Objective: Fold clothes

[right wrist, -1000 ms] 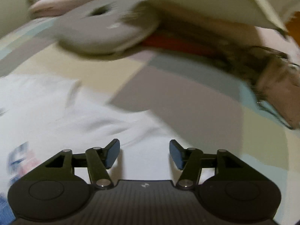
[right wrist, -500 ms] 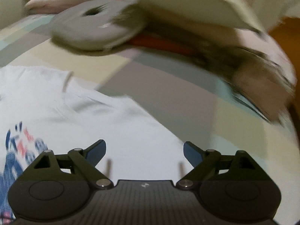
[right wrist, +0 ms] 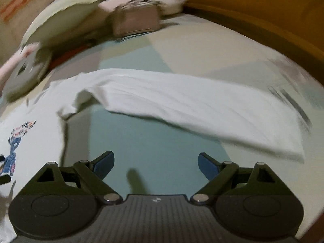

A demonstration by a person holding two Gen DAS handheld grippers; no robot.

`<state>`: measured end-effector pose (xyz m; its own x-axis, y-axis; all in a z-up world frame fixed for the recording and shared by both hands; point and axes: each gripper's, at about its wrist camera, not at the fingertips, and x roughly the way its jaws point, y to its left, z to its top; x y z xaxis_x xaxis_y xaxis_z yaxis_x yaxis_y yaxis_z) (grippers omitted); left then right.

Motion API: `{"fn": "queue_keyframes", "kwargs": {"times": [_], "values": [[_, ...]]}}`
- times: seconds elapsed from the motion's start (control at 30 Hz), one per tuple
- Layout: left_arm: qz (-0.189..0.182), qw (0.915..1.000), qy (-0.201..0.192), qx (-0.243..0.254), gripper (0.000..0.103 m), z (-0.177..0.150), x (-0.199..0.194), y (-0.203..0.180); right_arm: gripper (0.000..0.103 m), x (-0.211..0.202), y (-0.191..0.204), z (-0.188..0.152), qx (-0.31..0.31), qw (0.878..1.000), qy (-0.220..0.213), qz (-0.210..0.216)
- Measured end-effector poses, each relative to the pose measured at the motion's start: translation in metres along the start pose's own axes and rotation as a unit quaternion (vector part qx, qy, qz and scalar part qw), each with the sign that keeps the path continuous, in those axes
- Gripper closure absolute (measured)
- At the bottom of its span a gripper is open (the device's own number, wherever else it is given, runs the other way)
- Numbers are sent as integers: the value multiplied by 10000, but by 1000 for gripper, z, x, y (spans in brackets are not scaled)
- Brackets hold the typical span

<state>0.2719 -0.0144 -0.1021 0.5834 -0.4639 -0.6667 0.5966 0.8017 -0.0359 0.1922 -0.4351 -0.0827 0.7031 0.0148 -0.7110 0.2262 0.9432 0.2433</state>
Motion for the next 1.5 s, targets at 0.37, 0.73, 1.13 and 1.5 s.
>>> {"fn": "queue_keyframes", "kwargs": {"times": [0.37, 0.73, 1.13, 1.5], "values": [[45, 10000, 32, 0, 1, -2, 5, 3, 10, 21, -58, 12, 1522, 9819, -1086, 295], [81, 10000, 14, -38, 1, -2, 5, 7, 14, 22, -134, 20, 2646, 9467, -1816, 289], [102, 9999, 1, -23, 1, -2, 7, 8, 95, 31, -167, 31, 2640, 9529, -1490, -7], [114, 9999, 4, -19, 1, -2, 7, 7, 95, 43, -169, 98, 1904, 9700, -1405, -550]]}}
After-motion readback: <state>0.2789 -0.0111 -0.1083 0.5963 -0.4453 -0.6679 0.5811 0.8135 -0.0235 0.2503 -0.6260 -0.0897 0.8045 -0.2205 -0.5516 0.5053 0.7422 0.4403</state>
